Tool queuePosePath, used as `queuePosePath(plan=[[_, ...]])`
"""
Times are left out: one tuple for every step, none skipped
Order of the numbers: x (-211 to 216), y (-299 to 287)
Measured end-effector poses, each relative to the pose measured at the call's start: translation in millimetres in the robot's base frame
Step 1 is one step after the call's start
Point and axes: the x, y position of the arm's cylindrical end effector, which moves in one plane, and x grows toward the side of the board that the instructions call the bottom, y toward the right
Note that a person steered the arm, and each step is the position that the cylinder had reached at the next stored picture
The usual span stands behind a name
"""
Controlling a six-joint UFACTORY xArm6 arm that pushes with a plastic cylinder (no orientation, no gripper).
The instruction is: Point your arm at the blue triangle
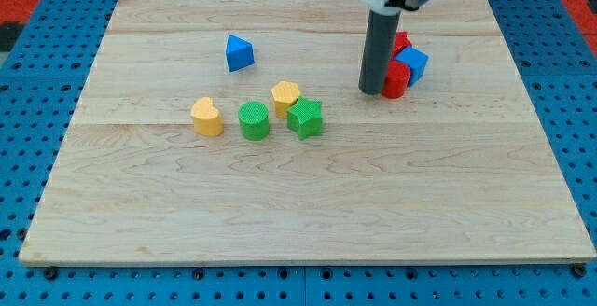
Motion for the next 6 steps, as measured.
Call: queuePosePath(plan=[[-9.2,-3.1],[22.9,-30.4],[-4.3,-111.5],[-16.5,-185.4],[-17.0,-252.7],[-50.7,-288.3]])
